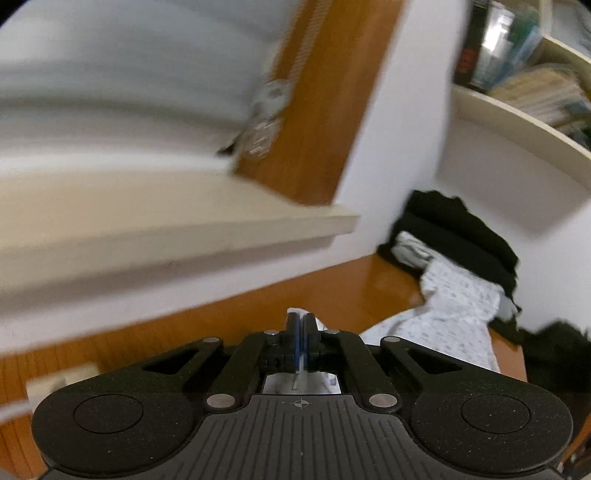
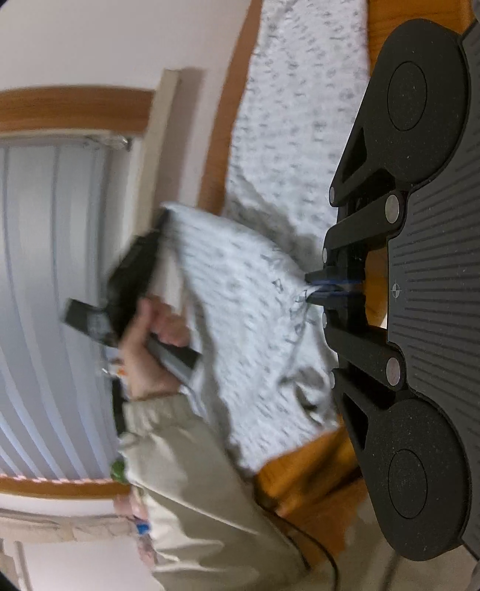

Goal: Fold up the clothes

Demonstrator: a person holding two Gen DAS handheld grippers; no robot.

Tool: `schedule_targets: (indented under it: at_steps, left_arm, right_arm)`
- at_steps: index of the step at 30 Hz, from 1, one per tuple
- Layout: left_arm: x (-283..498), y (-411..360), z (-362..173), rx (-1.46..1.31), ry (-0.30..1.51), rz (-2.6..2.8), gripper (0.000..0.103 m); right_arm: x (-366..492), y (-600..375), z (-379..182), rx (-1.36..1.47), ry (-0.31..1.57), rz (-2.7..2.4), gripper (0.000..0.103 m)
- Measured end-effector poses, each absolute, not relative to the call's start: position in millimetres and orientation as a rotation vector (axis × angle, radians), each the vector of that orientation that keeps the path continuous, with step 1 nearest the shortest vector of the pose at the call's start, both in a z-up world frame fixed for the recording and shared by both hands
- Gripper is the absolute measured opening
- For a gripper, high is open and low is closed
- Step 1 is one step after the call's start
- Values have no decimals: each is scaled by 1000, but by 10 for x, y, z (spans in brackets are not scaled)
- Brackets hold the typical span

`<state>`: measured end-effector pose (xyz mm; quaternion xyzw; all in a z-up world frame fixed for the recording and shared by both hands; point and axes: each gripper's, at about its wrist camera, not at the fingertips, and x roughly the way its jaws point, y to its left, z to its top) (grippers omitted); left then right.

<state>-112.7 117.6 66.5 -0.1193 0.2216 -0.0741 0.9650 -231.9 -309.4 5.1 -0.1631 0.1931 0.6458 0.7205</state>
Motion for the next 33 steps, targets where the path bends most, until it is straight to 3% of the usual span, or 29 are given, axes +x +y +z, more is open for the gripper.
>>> schedule_targets:
  at_steps: [1, 3, 4, 5, 10, 15, 21, 23, 28, 30, 33]
  left_arm:
    - [-1129, 1130, 688, -223, 442, -143, 4]
    - [-1109, 1036, 702, -192, 451, -150, 23]
    - [-1106, 1015, 701, -188, 461, -143, 38]
    - [-1133, 1023, 699, -187, 466, -129, 42]
    - [-1402, 1210, 674, -207, 518, -52, 46]
    - [-1910, 1462, 610, -110, 571, 31, 55]
    - [-2485, 1750, 636, -99, 572, 141, 57]
    - [-2652, 1784, 683, -93, 558, 165, 62]
    - [-2813, 1717, 725, -95, 552, 178, 65]
    - [-2767, 1621, 709, -106, 556, 150, 66]
    - [-2616, 1410, 650, -96, 551, 88, 69]
  right_arm:
    - [-2328, -3124, 61, -374, 432, 1429, 5]
    - [-2344, -3164, 73, -390, 437, 1429, 5]
    - [-2346, -3166, 68, -391, 449, 1433, 5]
    - [-2349, -3157, 56, -396, 466, 1441, 5]
    - [-2330, -3170, 87, -395, 476, 1447, 8]
    - [-2158, -3197, 203, -317, 423, 1413, 29]
    - [-2059, -3057, 316, -202, 353, 1449, 38]
    - [-2039, -2973, 332, -169, 354, 1482, 41]
    - [-2060, -2681, 179, -223, 398, 1500, 39]
    - [-2085, -2594, 67, -283, 460, 1513, 20]
    - [-2190, -2615, -51, -352, 455, 1529, 21]
